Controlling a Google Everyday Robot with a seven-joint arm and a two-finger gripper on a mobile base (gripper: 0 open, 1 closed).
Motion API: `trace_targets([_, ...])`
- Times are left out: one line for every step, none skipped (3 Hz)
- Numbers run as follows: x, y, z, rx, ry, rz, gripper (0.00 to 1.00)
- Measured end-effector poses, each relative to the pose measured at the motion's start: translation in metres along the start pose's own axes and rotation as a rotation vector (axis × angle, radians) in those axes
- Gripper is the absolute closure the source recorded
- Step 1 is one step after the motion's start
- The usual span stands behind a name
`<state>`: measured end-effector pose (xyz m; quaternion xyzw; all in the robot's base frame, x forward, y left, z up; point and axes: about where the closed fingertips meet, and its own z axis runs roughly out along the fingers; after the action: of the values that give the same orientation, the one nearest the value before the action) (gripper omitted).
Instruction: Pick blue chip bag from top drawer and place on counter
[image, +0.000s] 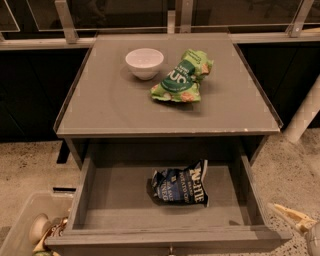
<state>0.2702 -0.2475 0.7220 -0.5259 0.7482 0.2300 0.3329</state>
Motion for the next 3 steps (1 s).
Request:
trace_targets([0.0,0.0,0.0,0.0,0.0,0.0,0.0])
trace_targets([-0.015,-0.015,0.005,0.003,-0.02,-0.037,0.0])
trace_targets([-0.05,-0.053,0.029,-0.014,-0.083,-0.099,0.0])
